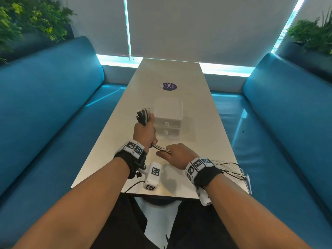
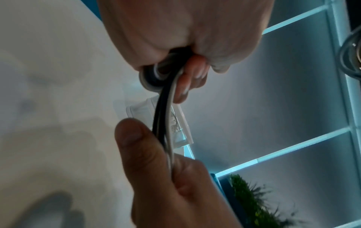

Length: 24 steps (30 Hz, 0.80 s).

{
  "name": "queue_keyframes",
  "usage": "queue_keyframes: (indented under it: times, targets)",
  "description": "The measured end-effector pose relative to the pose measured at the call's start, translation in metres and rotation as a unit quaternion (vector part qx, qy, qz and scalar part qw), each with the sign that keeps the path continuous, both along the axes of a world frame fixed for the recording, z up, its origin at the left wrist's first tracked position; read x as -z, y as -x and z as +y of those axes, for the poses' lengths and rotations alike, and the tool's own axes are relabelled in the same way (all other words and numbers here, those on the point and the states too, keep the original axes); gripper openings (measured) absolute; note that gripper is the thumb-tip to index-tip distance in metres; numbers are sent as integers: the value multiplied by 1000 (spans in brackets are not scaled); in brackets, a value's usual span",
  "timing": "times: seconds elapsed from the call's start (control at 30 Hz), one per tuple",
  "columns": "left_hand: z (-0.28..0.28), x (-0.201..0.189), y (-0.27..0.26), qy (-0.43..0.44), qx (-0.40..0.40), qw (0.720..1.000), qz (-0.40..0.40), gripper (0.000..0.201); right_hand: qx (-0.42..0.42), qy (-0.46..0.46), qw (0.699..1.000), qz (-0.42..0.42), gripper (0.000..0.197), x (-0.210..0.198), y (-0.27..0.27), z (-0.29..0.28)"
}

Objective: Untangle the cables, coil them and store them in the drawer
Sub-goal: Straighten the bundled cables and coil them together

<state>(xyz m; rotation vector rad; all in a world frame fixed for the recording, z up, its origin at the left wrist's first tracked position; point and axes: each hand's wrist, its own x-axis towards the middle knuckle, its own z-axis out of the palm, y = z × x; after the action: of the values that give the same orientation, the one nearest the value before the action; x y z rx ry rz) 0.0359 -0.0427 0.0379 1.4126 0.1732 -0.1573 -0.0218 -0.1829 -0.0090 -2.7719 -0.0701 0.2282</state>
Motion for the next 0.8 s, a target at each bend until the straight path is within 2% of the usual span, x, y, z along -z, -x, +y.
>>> queue_keyframes:
  times: [0.1,0.2,0.37,0.47,0.53,0.6,0.7,0.8]
  targets:
    - [-2,2,3,-43,40,998,-18,42,-10,29,999,-9,58,-1,3,1]
    - [0,-1,4,-57,66,995,-40,43,-24,66,997,-15,41,2,4,-10]
    - [6,0,3,-79,94,990,-62,42,15,67,997,23,52,9,3,-27]
    - [6,3,2,-72,115,990,-46,46,48,53,997,19,45,5,2,-26]
    - [8,4,2,-98,126,986,-50,48,45,77,996,-1,42,2,3,-22]
    - [9,6,1,-167,150,971,-82,49,37,111,993,-15,41,-1,3,-19]
    - [14,8,2,-295,211,921,-143,48,34,143,989,-17,45,-1,3,-19]
    - [19,11,5,-357,249,884,-170,44,29,150,988,-16,43,-2,2,-17]
